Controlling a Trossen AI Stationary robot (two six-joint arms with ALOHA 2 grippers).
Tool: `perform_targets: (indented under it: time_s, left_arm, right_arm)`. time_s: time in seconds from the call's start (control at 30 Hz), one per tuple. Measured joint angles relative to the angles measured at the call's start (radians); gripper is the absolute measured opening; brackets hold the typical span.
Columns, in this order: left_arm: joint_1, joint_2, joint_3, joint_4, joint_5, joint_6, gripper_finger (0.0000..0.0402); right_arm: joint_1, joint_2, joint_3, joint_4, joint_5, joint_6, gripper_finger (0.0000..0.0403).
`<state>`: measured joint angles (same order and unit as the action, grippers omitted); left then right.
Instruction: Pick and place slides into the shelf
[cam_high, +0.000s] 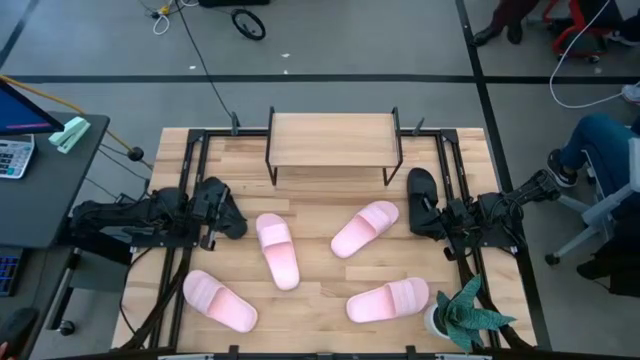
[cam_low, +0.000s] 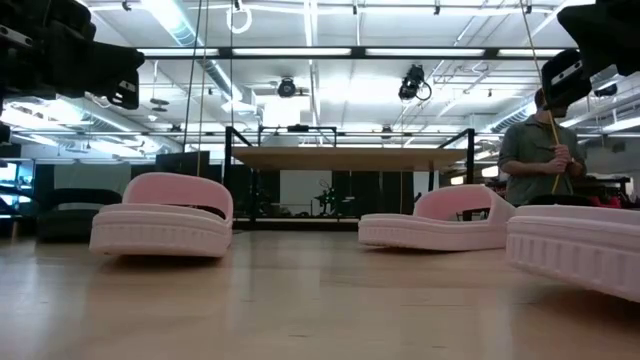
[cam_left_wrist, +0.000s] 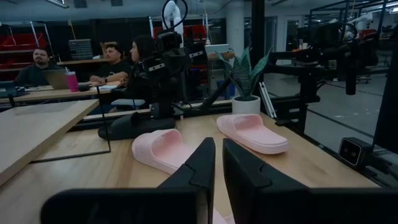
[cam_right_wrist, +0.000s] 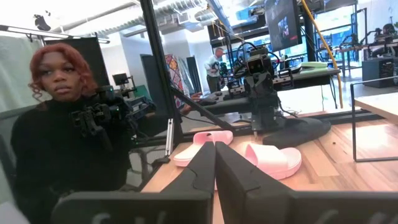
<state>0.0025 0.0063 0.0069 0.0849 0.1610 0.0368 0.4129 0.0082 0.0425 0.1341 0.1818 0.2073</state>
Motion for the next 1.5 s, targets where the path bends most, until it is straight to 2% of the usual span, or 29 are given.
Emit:
perform_targets:
  time_s: [0.37,0.9,1.07,1.27,1.5]
  left_arm:
    - [0.000,0.000,0.000,0.000,0.000,0.000,0.0025]
    - [0.000,0.000,0.000,0.000,0.000,0.000,0.0036]
    - [0.000,0.000,0.000,0.000,0.000,0.000,0.0028]
    - [0.000,0.000,0.000,0.000,0.000,0.000,0.0027]
    - [0.000,0.000,0.000,0.018,0.000,0.001,0.0037]
  right_arm:
    - [0.000,0.000,0.000,0.000,0.000,0.000,0.0018]
    - [0.000,0.000,0.000,0.000,0.000,-0.002,0.0018]
    - [0.000,0.000,0.000,0.000,0.001,-0.094,0.0018]
    - [0.000,0.000,0.000,0.000,0.001,-0.116,0.0018]
    - [0.000,0.000,0.000,0.002,0.001,-0.392,0.0018]
